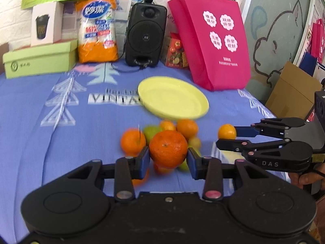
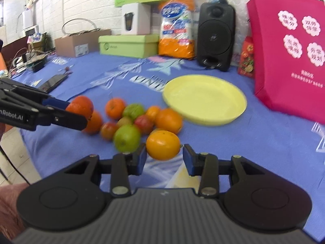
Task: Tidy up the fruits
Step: 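Carry both oranges onto the yellow plate and open both tools, then move both open tools back toward the fruit pile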
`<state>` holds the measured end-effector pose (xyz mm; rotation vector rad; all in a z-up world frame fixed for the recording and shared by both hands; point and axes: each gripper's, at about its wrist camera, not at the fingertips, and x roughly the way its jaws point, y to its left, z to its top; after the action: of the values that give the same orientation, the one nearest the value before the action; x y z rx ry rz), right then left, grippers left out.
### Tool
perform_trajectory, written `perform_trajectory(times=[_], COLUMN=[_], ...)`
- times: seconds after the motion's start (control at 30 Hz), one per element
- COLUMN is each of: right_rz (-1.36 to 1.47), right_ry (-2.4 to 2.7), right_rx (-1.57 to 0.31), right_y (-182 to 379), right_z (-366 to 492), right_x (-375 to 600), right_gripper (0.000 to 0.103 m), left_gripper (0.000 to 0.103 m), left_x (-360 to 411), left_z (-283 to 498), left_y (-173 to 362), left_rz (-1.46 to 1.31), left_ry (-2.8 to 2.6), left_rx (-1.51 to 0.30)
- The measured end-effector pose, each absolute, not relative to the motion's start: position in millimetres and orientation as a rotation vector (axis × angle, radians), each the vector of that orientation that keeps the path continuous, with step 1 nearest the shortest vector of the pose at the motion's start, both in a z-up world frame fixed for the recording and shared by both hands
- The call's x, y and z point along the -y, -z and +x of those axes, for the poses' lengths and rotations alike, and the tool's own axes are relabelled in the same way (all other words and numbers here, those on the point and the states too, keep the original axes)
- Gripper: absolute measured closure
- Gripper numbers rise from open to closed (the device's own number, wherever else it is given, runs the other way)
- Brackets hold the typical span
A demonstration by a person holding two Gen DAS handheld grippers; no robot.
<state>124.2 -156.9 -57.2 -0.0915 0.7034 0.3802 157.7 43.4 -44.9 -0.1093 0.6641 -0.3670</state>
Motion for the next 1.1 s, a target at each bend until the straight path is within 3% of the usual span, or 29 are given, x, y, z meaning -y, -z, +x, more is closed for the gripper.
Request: perform_trajectory(times=[0.27, 0.5, 0.53, 0.57, 0.6, 0.67, 0.7, 0.73, 1.1], right_rz=[-0.053, -0.039, -0.035, -0.029, -0.023, -0.018, -0.019, -0.02, -0.056], right_ry=[-0.309, -0.271, -0.267, -0.263, -0.261, -0.244, -0.238, -0.238, -0.284], right_rx=[-0.714, -0.75, -0.757, -0.765, -0.775, -0.78, -0.776, -0.764, -0.721], right_y=[54, 70, 72, 75, 78, 82, 81, 80, 57], right_z=[195, 243, 248, 253, 257, 262, 261, 259, 206], right_x=[172, 178, 179, 180, 180, 181, 181, 181, 182], right_gripper=[0.065, 0.065, 0.065, 0.065, 0.064, 0.053, 0.045, 0.044, 0.044], left_gripper=[0.064, 0.063, 0.062, 0.048, 0.024, 0.012, 0.012, 0.012, 0.012], left_x=[-14, 15, 19, 22, 24, 21, 18, 15, -43], left_z=[251, 323, 330, 336, 341, 342, 339, 336, 256], left_y=[34, 57, 61, 66, 68, 66, 63, 60, 39], left_rz=[-0.072, -0.02, -0.009, 0.002, -0.002, -0.031, -0.033, -0.031, -0.075], left_ry=[0.382, 0.382, 0.377, 0.371, 0.357, 0.334, 0.332, 0.325, 0.194], left_rx=[-0.661, -0.734, -0.745, -0.757, -0.769, -0.759, -0.744, -0.735, -0.66])
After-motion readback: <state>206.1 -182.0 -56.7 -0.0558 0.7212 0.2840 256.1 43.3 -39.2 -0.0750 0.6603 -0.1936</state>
